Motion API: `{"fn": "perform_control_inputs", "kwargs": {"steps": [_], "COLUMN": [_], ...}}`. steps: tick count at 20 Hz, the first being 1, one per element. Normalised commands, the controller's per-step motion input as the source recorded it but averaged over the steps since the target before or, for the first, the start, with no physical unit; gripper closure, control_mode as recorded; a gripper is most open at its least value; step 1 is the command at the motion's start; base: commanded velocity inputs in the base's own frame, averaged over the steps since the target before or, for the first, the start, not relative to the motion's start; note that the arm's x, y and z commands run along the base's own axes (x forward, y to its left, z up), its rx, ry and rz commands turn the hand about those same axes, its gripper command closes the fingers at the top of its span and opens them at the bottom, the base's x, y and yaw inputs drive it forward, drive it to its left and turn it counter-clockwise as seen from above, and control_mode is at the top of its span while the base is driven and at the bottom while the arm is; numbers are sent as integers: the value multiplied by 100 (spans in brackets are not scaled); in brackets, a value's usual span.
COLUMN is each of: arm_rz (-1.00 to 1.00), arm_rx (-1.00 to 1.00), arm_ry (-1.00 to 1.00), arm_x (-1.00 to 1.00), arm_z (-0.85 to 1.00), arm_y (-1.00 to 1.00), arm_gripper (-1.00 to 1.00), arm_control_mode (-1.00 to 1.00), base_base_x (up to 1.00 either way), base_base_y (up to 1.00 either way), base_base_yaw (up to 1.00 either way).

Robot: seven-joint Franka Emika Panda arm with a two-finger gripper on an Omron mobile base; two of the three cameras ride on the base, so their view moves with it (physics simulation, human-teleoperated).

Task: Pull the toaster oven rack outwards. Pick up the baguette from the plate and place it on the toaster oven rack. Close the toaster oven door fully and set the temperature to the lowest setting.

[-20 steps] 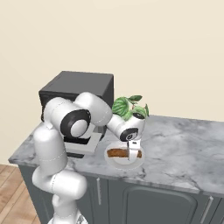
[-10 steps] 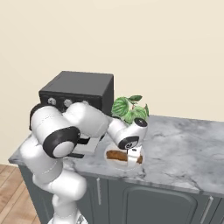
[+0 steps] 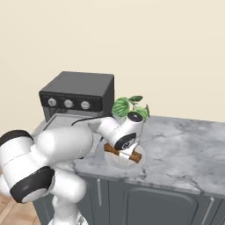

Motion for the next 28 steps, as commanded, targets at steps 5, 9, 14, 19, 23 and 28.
{"fn": "perform_control_inputs", "kwargs": {"steps": [5, 9, 14, 19, 23, 28], "arm_rz": [-33, -20, -5, 0, 0, 8], "arm_rx": [0, 0, -1, -1, -4, -3], "arm_ry": [0, -4, 0, -2, -5, -8], "arm_x": [-13, -22, -5, -5, 0, 0], "arm_z": [77, 79, 72, 64, 38, 5], "arm_y": [31, 41, 58, 45, 46, 37], "arm_gripper": [100, 100, 100, 100, 100, 100], "arm_control_mode": [-100, -100, -100, -100, -100, -100], "base_base_x": [0, 0, 0, 0, 0, 0], "base_base_y": [0, 0, 0, 0, 0, 0], "base_base_yaw": [0, 0, 0, 0, 0, 0]}}
